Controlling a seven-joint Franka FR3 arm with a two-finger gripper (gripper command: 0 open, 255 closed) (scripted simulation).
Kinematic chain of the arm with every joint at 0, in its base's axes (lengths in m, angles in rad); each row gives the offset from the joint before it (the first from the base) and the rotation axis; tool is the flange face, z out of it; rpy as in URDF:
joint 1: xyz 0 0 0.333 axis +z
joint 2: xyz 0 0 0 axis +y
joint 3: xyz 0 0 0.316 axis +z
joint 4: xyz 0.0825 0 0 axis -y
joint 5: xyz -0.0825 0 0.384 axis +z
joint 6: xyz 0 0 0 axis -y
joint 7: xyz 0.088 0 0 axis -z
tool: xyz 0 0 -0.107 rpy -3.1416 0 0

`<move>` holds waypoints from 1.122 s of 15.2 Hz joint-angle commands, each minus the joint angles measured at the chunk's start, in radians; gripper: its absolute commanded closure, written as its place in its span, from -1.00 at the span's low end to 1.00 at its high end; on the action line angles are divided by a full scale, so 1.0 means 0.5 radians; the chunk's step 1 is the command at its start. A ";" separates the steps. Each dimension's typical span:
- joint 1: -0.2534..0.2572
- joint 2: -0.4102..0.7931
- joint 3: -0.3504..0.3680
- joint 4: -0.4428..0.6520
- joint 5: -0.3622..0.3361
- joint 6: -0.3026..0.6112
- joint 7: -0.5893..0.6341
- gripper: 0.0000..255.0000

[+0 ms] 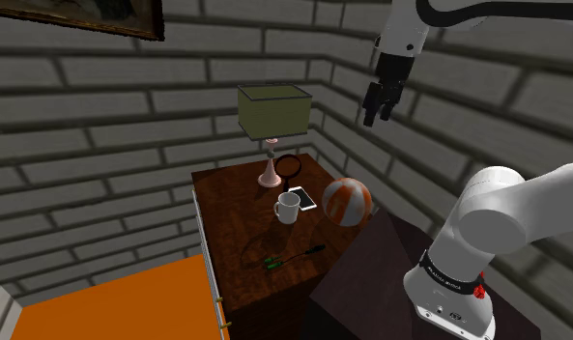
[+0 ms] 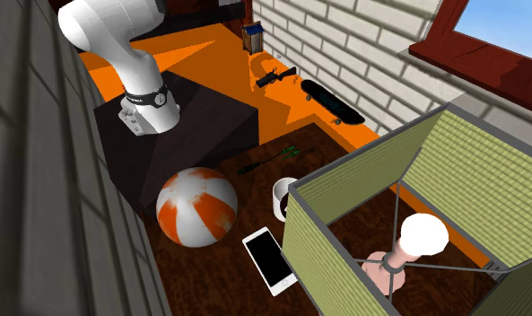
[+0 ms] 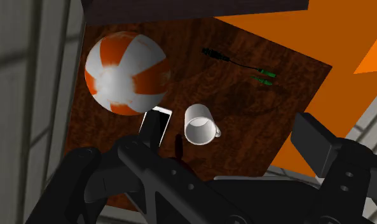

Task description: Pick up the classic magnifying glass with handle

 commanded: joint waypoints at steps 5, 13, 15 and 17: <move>0.051 0.218 -0.127 -0.026 -0.086 0.245 -0.286 -1.00; 0.174 0.772 -0.350 0.077 -0.155 0.705 -0.846 -1.00; 0.207 0.927 -0.395 0.133 -0.145 0.806 -0.988 -1.00; 0.240 1.085 -0.435 0.199 -0.123 0.898 -1.132 -1.00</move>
